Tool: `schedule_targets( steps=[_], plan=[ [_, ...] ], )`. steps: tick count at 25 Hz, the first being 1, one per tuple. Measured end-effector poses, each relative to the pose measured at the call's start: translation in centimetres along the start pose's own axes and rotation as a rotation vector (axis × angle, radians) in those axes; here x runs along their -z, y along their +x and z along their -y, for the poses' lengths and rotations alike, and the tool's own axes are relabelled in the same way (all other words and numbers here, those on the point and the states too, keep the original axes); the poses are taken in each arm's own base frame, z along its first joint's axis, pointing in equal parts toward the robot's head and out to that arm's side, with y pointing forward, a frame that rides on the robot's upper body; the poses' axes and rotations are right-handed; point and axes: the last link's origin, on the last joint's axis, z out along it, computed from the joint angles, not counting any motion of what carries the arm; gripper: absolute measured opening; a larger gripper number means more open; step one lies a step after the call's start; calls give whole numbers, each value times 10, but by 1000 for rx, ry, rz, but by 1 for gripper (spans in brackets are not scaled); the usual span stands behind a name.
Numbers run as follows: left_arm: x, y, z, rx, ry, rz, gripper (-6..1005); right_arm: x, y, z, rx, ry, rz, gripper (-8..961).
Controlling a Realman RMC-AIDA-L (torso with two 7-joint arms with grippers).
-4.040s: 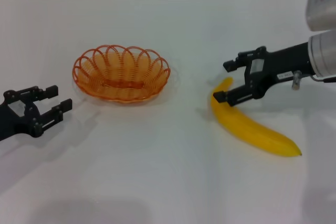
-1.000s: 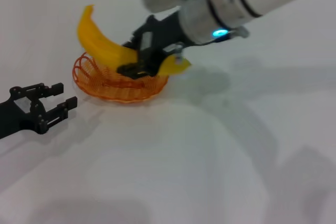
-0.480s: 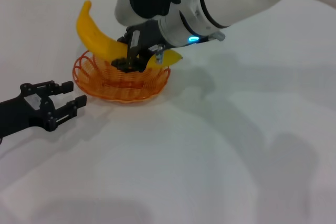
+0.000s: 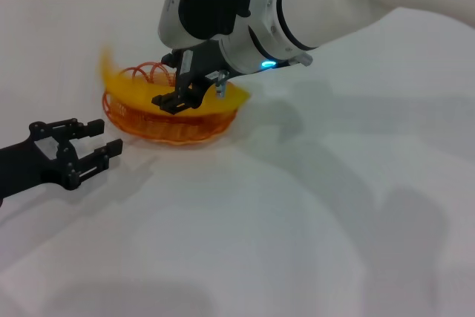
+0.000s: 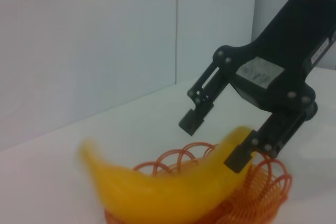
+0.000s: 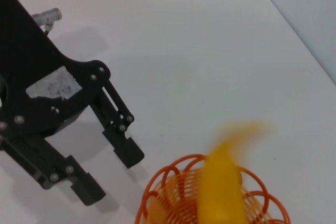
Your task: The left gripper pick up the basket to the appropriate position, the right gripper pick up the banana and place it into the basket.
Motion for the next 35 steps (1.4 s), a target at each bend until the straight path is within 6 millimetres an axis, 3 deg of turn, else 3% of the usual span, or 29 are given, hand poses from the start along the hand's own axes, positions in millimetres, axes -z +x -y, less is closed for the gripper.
schedule_targets(
  steps=[5, 11, 15, 22, 28, 35],
  plan=[
    [2, -3, -1, 8, 5, 4, 468, 6, 2, -4, -10, -20, 10, 671],
    [4, -4, -1, 13, 14, 0, 468, 44, 18, -2, -54, -39, 133, 850],
    [4, -6, -2, 17, 14, 1, 468, 59, 38, 1, -102, -93, 203, 844],
    [5, -5, -2, 20, 18, -5, 468, 85, 96, 12, -252, -129, 333, 839],
    [5, -5, -2, 20, 19, -7, 469, 94, 140, 14, -339, -98, 345, 838],
    [5, -7, -1, 22, 29, -2, 469, 97, 173, 1, -401, -98, 291, 838]
  ],
)
